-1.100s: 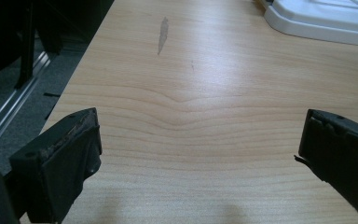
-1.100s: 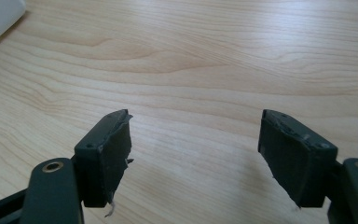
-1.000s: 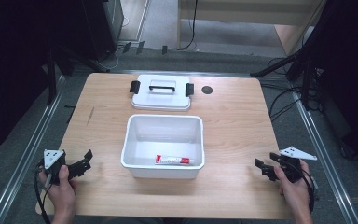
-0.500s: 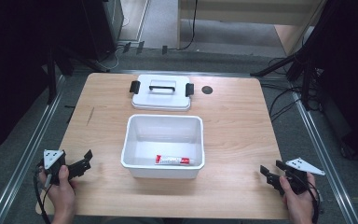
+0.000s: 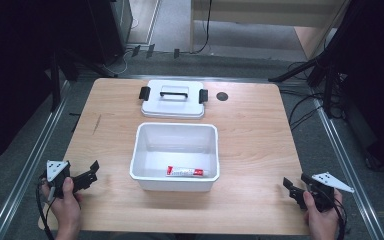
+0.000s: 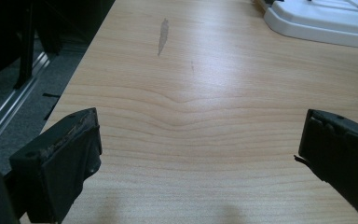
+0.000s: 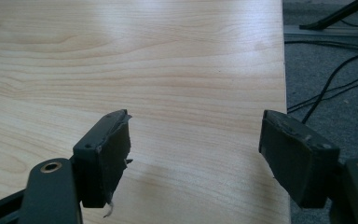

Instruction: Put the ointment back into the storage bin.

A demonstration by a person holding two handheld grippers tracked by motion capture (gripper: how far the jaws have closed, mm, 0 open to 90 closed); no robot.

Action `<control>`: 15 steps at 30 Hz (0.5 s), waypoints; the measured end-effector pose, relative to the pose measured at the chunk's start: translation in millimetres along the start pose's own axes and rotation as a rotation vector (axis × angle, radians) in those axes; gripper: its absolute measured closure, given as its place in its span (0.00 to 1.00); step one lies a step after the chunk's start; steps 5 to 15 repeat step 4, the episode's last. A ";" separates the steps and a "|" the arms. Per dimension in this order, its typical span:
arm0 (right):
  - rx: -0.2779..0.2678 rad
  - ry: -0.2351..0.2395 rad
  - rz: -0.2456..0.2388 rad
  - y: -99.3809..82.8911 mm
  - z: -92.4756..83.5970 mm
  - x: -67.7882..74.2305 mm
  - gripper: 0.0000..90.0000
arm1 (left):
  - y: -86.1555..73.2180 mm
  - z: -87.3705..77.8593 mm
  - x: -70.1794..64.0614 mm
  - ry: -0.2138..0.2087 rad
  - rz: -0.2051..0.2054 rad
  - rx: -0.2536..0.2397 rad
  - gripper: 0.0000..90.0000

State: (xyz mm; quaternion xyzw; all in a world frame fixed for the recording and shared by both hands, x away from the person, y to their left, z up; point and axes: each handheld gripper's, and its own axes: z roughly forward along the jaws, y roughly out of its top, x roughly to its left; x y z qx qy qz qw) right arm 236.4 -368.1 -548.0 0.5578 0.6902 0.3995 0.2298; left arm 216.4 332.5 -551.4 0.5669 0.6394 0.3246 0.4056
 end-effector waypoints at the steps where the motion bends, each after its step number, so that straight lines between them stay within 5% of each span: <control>1: 0.001 -0.002 0.005 0.1 0.2 0.6 0.28 | 0.1 0.1 0.1 0.000 0.001 0.001 0.00; 15: 0.007 -0.002 -0.001 0.3 0.8 2.4 0.28 | 0.0 0.4 -0.1 0.000 0.000 0.000 0.00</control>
